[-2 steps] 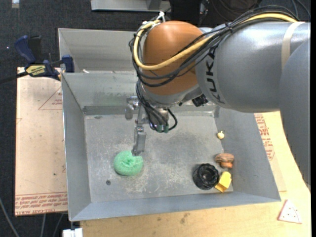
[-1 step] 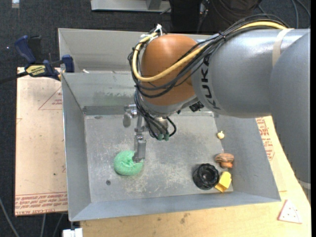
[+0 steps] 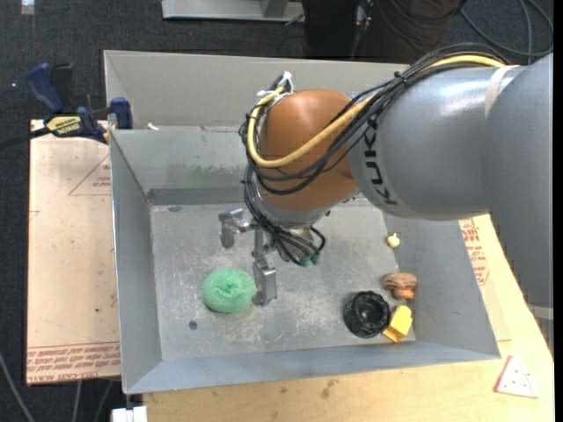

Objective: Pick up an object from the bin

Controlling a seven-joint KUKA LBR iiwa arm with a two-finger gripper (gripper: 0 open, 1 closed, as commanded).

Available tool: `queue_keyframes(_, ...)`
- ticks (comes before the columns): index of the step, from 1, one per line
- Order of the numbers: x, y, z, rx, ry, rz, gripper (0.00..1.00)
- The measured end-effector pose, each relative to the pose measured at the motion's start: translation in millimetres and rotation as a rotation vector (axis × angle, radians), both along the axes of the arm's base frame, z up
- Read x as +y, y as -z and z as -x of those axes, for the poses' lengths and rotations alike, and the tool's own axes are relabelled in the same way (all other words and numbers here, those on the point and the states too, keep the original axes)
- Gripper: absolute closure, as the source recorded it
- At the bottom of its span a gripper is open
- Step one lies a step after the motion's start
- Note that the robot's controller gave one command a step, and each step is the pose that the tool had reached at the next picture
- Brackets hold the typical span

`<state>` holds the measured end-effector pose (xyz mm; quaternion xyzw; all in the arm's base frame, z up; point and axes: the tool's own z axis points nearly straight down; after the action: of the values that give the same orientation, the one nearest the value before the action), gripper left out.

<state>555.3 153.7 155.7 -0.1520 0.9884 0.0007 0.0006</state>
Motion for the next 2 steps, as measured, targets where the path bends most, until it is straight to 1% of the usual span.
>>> queue_keyframes(1, 1.9, 39.3, 0.4, -0.002, -0.151, 0.001, 0.0)
queue_keyframes(2, 9.1, 73.1, -6.4, -0.004, -0.192, -0.004, 1.0)
